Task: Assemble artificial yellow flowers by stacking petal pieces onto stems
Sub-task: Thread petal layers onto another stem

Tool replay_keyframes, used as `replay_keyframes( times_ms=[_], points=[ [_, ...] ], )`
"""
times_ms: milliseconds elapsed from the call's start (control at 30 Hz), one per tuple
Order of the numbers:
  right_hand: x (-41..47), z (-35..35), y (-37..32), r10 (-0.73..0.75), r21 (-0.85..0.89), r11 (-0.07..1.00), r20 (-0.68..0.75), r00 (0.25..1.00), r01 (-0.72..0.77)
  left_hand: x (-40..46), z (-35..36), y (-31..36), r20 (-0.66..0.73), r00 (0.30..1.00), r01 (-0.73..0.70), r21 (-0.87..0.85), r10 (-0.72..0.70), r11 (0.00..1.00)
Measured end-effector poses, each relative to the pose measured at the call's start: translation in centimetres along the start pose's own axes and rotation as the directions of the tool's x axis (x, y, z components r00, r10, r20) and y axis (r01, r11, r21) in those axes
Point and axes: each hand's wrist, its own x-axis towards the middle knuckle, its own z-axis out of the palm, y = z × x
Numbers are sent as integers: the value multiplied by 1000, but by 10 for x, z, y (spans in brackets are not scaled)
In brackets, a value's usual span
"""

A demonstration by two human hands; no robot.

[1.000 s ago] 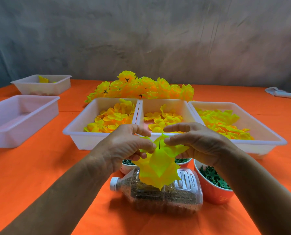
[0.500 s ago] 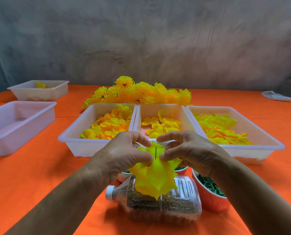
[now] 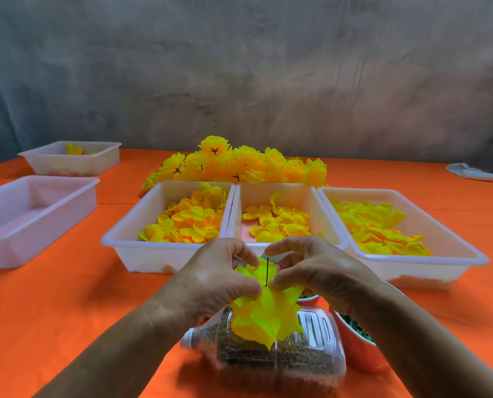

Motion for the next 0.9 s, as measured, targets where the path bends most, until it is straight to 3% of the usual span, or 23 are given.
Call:
replay_keyframes(
  times_ms=[500, 700, 900],
  points=[
    [2, 2, 2, 4, -9, 1000, 11, 1000, -4, 4, 0, -1, 29, 999, 48, -60, -46, 997],
    [4, 3, 5, -4, -69, 998, 6, 1000, 4, 3, 3, -9, 36, 998, 50, 2, -50, 999],
    [5, 3, 14, 12, -11, 1000, -11, 1000, -12, 7, 4, -19, -3, 1000, -7, 84, 7, 996]
  ],
)
